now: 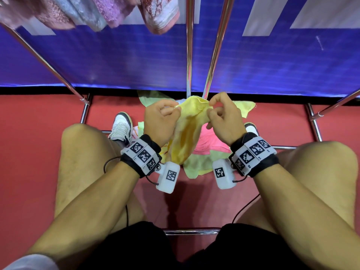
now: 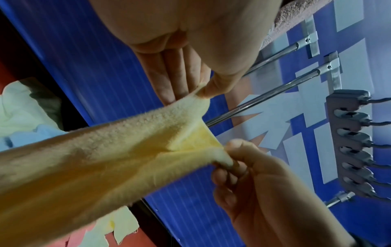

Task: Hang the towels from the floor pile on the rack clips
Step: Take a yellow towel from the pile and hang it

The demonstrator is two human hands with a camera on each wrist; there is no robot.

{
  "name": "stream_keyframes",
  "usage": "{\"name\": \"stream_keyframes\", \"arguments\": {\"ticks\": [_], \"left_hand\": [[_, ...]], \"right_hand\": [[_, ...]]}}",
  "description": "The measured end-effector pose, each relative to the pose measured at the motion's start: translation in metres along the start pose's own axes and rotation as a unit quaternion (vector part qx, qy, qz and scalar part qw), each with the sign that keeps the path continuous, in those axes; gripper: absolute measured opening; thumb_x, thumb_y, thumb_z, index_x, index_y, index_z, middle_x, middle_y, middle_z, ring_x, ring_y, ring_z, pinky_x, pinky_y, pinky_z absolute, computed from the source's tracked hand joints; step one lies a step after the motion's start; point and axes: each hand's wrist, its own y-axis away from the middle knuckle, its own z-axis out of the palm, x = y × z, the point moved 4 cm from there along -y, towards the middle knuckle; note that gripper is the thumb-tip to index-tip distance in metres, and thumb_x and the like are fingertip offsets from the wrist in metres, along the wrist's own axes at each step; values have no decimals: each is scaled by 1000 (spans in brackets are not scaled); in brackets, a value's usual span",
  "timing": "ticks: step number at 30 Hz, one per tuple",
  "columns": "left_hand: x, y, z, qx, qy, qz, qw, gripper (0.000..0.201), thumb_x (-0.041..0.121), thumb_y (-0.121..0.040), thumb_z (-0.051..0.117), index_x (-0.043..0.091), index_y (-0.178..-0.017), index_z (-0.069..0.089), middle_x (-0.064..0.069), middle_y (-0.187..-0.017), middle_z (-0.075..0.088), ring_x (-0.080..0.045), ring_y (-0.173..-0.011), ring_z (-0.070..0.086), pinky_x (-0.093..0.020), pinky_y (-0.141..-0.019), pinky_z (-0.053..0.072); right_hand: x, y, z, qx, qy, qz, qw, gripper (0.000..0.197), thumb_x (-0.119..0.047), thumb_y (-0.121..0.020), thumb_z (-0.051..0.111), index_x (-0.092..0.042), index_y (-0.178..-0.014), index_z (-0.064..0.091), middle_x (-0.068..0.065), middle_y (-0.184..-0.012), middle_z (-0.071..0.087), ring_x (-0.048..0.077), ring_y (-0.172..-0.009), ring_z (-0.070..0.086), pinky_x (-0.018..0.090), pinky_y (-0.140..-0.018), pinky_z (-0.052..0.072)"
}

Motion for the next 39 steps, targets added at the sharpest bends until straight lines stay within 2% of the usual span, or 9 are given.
{"name": "stream_keyframes", "arguments": {"ticks": [2,6,10,14,20,23,30,34,39], "left_hand": [[-1,4,6,-26,8,-5,1000,3,12,-86,70,14,-86,68,-6,-70,74,-23,-63,61,-52,-69,57],[2,10,16,-83,26,12,996,10,7,-88,71,16,-86,67,2,-67,74,-11,-60,64,-31,-65,56],[1,11,20,-115,49,14,992,14,5,-86,72,19,-88,69,-1,-72,75,-14,-69,67,-40,-75,58],[2,7,19,-115,74,11,991,16,0,-87,69,16,-91,71,4,-78,76,-11,-74,71,-33,-80,59],[-4,7,21,-139,18,46,989,16,29,-86,68,27,-98,78,1,-96,77,-22,-95,73,-50,-90,56],[-5,8,22,-151,-16,69,986,21,38,-86,63,35,-105,71,12,-96,76,-19,-99,72,-50,-91,56],[-3,11,25,-190,-42,81,978,18,23,-92,66,25,-108,74,20,-90,73,-4,-93,70,-40,-92,56],[-4,14,26,-213,-7,48,976,35,5,-81,77,28,-106,70,19,-87,74,-4,-93,71,-26,-90,55],[-2,8,20,-193,0,57,980,28,6,-75,82,20,-98,74,10,-86,76,-4,-82,72,-21,-79,54]], "right_hand": [[-1,1,5,-34,-28,-3,999,21,0,-88,44,-21,-92,47,22,-62,62,18,-54,67,19,-47,41],[-1,5,13,-88,-71,6,994,30,10,-86,41,-16,-88,56,-6,-48,58,13,-56,66,21,-50,44],[-1,7,17,-104,-77,-4,992,40,13,-77,44,-17,-93,64,12,-61,63,18,-66,70,20,-61,49],[1,8,19,-118,-62,-26,991,36,12,-82,55,-19,-99,62,-4,-74,72,9,-72,71,19,-70,51],[0,6,12,-84,-14,-55,995,17,-8,-90,63,-25,-88,63,-3,-78,75,9,-76,72,35,-77,58],[-1,7,10,-75,9,-63,995,16,-8,-90,64,-23,-85,61,-7,-76,73,8,-75,72,38,-80,58],[6,6,11,-62,78,-61,993,11,-41,-83,58,-31,-88,53,-17,-65,69,21,-68,69,54,-87,50],[9,6,10,-71,101,-81,989,19,-48,-83,54,-29,-84,53,-6,-61,70,22,-64,68,52,-84,51],[9,6,8,-77,139,-99,982,25,-48,-87,59,-23,-84,59,-7,-60,68,20,-60,66,47,-83,52]]}}
